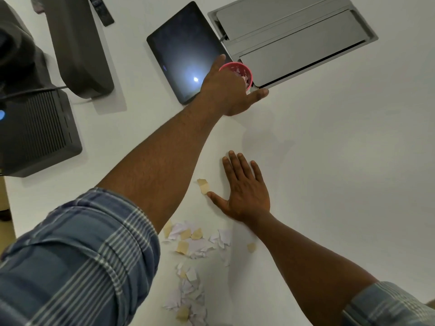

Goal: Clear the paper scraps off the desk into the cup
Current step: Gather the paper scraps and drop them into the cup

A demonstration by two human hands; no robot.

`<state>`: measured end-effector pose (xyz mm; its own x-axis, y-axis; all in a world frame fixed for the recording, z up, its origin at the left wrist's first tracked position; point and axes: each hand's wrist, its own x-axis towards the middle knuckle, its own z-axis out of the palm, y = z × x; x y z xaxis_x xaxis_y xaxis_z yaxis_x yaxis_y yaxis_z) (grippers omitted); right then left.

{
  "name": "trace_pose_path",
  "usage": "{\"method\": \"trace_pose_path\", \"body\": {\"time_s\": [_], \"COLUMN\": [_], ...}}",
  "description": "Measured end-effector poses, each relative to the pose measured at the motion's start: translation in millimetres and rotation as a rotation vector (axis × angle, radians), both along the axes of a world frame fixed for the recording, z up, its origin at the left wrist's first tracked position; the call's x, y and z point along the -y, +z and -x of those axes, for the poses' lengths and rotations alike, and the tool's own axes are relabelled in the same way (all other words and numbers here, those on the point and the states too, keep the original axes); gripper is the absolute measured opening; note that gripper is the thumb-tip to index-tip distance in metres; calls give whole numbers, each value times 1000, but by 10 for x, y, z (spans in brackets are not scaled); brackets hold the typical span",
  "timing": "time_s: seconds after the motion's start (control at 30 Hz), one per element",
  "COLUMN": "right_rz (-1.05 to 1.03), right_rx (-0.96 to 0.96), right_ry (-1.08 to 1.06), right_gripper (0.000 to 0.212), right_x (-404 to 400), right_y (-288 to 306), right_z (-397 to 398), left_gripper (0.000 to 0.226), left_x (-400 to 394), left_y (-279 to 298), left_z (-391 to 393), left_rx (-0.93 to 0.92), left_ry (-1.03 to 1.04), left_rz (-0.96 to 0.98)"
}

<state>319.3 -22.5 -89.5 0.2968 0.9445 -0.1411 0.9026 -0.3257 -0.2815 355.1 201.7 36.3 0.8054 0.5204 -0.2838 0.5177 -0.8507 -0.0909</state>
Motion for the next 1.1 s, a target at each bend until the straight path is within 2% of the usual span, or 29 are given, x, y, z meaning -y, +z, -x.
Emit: {"method": "trace_pose_path", "body": {"time_s": [0.07, 0.23, 0.33, 0.4, 0.47, 0.53, 0.6, 0.67, 0.9, 1.1], "right_rz": [5, 24, 24, 28, 30, 37, 40, 43, 69, 82], "right_rx": [2, 13, 11, 17, 23, 25, 32, 39, 34, -155], "right_ry": [-3, -2, -4, -2, -4, -4, -1, -1, 29, 118], "right_gripper": [93, 92, 92, 92, 92, 93, 93, 93, 85, 79], "right_x": [-3, -5, -2, 1, -1, -4, -6, -3, -3, -41], "right_y": [4, 2, 8, 9, 9, 4, -2, -2, 64, 199], "right_z": [0, -12, -8, -6, -9, -6, 0, 0, -41, 66], "left_gripper": [80, 41, 33, 27, 30, 38, 43, 48, 54, 36], "left_x": [-22, -46, 17, 90, 206, 366, 535, 671, 1214, 1765], "left_y": [51, 129, -33, -258, -478, -691, -850, -945, -915, -755], "left_z": [63, 517, 887, 1102, 1251, 1338, 1408, 1499, 2161, 2753], "left_rx": [125, 791, 963, 932, 783, 583, 420, 346, 419, 543], "left_ry": [0, 211, 421, 526, 546, 420, 287, 235, 250, 277], "left_rz": [-31, -43, 2, 84, 245, 356, 346, 316, 303, 278]}}
